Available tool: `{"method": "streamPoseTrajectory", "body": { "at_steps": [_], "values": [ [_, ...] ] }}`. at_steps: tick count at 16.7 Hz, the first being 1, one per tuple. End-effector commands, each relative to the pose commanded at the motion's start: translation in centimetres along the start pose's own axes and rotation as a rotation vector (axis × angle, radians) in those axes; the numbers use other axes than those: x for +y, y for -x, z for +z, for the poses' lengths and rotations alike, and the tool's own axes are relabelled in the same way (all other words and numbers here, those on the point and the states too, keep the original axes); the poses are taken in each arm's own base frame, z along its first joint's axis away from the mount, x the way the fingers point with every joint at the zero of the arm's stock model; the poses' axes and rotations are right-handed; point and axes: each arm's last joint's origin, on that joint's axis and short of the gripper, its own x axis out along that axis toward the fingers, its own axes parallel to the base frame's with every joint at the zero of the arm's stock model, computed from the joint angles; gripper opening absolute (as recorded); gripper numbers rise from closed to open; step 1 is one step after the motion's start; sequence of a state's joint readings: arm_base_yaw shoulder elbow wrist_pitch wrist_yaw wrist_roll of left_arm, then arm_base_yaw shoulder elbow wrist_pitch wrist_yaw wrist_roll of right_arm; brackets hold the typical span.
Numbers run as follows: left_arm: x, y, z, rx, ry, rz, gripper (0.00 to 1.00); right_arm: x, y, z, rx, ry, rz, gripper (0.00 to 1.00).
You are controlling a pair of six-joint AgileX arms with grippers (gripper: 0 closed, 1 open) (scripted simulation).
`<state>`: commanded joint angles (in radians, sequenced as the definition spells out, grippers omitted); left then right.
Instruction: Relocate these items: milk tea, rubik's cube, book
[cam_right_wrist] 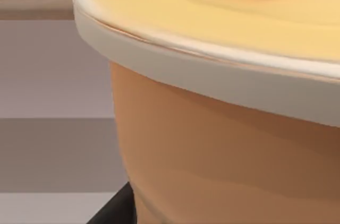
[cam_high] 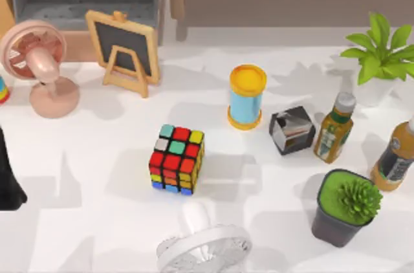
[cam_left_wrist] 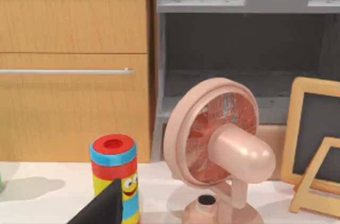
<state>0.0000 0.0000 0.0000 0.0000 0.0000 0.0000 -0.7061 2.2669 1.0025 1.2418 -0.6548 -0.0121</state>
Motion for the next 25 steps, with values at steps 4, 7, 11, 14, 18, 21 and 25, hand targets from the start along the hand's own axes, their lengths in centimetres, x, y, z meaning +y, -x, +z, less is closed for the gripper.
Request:
{"method": "streamPoseTrajectory", "body": {
  "at_steps": [4,7,11,14,18,21,25],
  "values": [
    [0.0,0.0,0.0,0.0,0.0,0.0,1.0,0.0,0.0,0.0,0.0,0.0,0.0,0.53],
    [0.0,0.0,0.0,0.0,0.0,0.0,1.0,0.0,0.0,0.0,0.0,0.0,0.0,0.75],
    [0.0,0.0,0.0,0.0,0.0,0.0,1.0,0.0,0.0,0.0,0.0,0.0,0.0,1.0],
    [0.0,0.0,0.0,0.0,0.0,0.0,1.0,0.0,0.0,0.0,0.0,0.0,0.0,1.0],
    [0.0,0.0,0.0,0.0,0.0,0.0,1.0,0.0,0.0,0.0,0.0,0.0,0.0,1.0],
    [0.0,0.0,0.0,0.0,0.0,0.0,1.0,0.0,0.5,0.0,0.0,-0.001,0.001,1.0],
    [0.0,0.0,0.0,0.0,0.0,0.0,1.0,-0.1,2.8,-0.1,0.003,-0.003,-0.002,1.0]
  ]
}}
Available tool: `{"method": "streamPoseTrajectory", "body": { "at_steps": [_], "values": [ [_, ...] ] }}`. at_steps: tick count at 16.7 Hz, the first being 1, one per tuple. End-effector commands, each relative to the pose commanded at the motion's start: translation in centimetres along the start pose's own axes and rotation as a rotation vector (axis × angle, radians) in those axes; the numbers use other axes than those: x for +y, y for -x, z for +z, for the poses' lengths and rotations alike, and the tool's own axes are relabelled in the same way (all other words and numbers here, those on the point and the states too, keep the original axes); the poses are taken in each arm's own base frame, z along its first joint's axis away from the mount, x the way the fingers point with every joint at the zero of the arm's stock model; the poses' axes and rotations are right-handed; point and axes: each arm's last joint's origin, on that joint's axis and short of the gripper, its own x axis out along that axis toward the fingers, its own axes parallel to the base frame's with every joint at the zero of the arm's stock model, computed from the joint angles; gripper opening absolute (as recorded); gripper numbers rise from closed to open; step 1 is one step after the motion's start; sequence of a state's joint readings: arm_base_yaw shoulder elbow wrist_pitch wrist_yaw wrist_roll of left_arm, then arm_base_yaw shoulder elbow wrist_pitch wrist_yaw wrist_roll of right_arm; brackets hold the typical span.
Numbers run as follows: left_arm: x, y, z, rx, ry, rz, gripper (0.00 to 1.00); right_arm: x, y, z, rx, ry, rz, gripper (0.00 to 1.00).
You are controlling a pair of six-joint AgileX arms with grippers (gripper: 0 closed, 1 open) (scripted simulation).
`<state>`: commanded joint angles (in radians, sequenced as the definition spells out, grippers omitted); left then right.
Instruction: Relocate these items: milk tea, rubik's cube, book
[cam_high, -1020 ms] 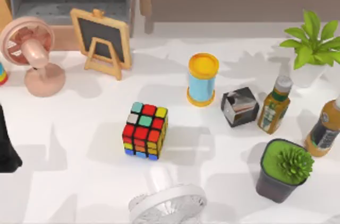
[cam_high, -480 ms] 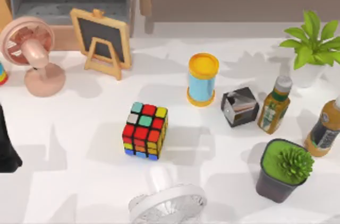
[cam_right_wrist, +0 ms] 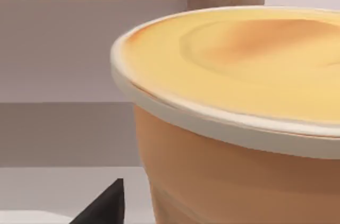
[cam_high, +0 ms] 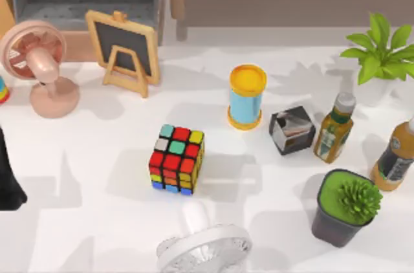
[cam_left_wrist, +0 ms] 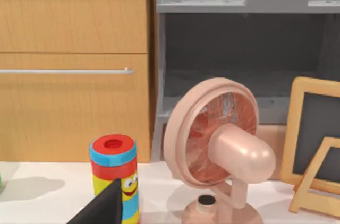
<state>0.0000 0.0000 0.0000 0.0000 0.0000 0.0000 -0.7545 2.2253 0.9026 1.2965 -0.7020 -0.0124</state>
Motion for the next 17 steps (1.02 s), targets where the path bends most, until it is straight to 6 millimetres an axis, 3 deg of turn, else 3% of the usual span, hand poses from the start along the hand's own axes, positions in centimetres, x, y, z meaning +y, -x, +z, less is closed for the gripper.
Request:
{"method": "streamPoseTrajectory", "body": {
  "at_steps": [6,12,17],
  "values": [
    [0.0,0.0,0.0,0.0,0.0,0.0,1.0,0.2,0.2,0.2,0.007,-0.009,0.006,1.0],
    [0.0,0.0,0.0,0.0,0.0,0.0,1.0,0.0,2.0,4.6,0.001,0.0,0.001,1.0],
    [0.0,0.0,0.0,0.0,0.0,0.0,1.0,0.1,1.9,4.9,-0.003,0.003,0.007,1.0]
  ]
}}
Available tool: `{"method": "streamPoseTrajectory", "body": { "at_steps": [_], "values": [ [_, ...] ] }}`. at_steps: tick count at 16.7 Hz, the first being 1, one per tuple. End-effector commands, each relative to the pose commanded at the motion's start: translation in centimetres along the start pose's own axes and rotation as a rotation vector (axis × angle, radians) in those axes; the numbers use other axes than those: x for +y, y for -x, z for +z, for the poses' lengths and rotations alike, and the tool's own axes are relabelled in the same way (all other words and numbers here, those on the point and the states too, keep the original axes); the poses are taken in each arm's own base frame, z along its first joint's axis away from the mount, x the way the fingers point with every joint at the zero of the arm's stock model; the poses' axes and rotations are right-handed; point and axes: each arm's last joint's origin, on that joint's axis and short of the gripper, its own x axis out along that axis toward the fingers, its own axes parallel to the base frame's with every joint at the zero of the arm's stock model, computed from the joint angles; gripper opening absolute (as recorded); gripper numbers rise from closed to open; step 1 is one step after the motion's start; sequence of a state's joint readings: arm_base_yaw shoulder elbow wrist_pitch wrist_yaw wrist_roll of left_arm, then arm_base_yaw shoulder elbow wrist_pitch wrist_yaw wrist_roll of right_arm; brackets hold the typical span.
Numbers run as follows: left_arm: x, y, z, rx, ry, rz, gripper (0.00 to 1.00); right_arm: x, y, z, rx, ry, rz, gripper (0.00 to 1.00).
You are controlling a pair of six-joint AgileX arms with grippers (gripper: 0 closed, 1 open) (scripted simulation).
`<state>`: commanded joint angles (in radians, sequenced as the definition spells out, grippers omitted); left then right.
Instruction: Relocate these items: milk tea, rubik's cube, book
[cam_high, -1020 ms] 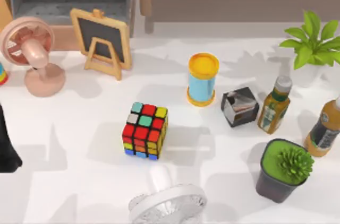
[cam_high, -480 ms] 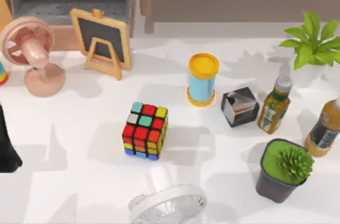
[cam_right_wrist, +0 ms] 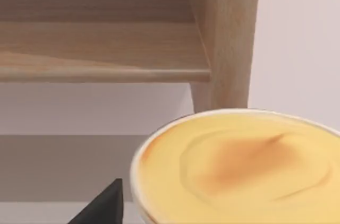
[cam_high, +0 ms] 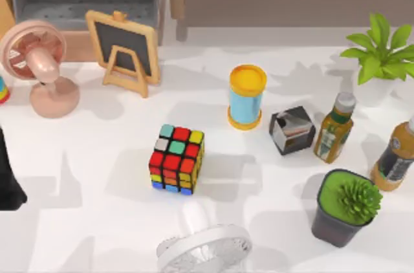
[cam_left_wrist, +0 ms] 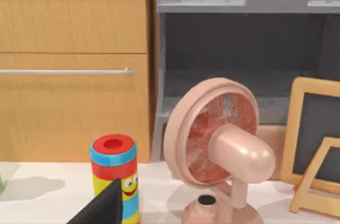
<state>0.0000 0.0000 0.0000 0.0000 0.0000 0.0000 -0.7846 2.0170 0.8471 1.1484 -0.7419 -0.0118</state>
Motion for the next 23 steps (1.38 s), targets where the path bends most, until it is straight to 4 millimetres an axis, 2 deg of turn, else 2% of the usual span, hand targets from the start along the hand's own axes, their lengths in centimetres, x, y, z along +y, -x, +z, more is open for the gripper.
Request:
{"method": "streamPoseTrajectory", "body": {
  "at_steps": [3,7,10,12,15,18,20,23],
  "values": [
    [0.0,0.0,0.0,0.0,0.0,0.0,1.0,-0.1,-0.6,1.4,-0.007,-0.013,-0.006,1.0],
    [0.0,0.0,0.0,0.0,0.0,0.0,1.0,0.9,-3.4,4.7,0.027,-0.124,0.015,1.0],
    [0.0,0.0,0.0,0.0,0.0,0.0,1.0,3.3,-6.9,7.3,0.11,-0.28,0.059,1.0],
    [0.0,0.0,0.0,0.0,0.0,0.0,1.0,5.9,-9.7,8.9,0.195,-0.401,0.095,1.0],
    [0.0,0.0,0.0,0.0,0.0,0.0,1.0,11.3,-13.8,11.4,0.363,-0.583,0.141,1.0],
    [0.0,0.0,0.0,0.0,0.0,0.0,1.0,18.8,-17.1,13.6,0.575,-0.733,0.165,1.0],
    [0.0,0.0,0.0,0.0,0.0,0.0,1.0,24.7,-18.4,14.9,0.726,-0.798,0.167,1.0],
    [0.0,0.0,0.0,0.0,0.0,0.0,1.0,34.1,-18.4,16.3,0.956,-0.834,0.139,1.0]
  ]
}}
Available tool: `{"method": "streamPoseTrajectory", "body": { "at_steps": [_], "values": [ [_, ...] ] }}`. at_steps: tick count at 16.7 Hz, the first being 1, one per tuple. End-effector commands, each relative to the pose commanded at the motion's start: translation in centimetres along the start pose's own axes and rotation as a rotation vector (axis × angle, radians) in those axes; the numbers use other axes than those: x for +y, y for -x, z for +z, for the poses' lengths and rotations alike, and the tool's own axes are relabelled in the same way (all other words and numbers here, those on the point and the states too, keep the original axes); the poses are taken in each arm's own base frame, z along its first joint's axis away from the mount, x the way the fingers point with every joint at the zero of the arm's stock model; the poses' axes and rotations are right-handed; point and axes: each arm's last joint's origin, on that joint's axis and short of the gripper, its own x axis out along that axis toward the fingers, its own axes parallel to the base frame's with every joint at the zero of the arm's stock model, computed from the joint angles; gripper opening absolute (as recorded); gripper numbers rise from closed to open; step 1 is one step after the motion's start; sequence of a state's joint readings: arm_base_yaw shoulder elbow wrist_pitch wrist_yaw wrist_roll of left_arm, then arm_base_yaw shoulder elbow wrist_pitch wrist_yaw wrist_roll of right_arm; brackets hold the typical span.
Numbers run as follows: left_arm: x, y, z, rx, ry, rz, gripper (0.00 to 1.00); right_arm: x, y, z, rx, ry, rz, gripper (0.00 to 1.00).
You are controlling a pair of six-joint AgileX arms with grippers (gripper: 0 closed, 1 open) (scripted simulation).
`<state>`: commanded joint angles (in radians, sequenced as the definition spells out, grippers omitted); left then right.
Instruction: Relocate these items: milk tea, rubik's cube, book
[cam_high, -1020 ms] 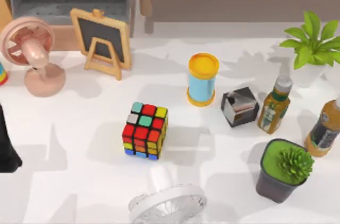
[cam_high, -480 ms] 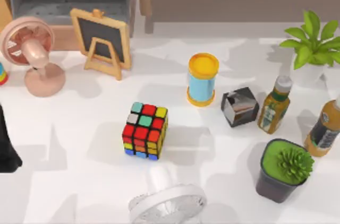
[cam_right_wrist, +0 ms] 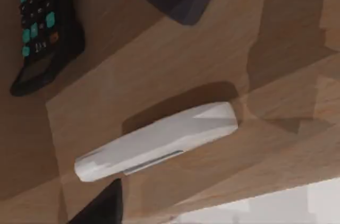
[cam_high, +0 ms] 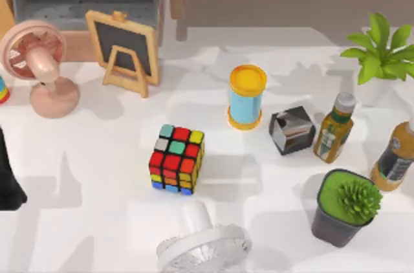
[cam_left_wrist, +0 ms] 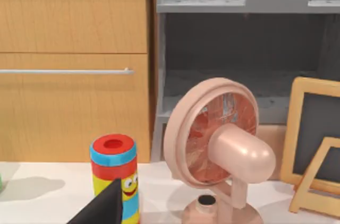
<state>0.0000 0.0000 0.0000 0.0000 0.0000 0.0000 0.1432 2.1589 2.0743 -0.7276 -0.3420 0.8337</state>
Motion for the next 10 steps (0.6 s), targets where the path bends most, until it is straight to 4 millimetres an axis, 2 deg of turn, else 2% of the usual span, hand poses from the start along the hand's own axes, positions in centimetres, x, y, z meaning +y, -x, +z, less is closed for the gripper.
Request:
{"method": "streamPoseTrajectory", "body": {
  "at_steps": [2,5,7,10],
  "values": [
    [0.0,0.0,0.0,0.0,0.0,0.0,1.0,3.8,-2.2,-4.3,0.118,-0.028,-0.095,1.0],
    [0.0,0.0,0.0,0.0,0.0,0.0,1.0,7.8,-5.1,-11.8,0.26,-0.015,-0.273,1.0],
    [0.0,0.0,0.0,0.0,0.0,0.0,1.0,9.3,-6.6,-16.9,0.325,0.027,-0.395,1.0],
    [0.0,0.0,0.0,0.0,0.0,0.0,1.0,10.5,-8.0,-23.9,0.386,0.126,-0.553,1.0]
  ]
}}
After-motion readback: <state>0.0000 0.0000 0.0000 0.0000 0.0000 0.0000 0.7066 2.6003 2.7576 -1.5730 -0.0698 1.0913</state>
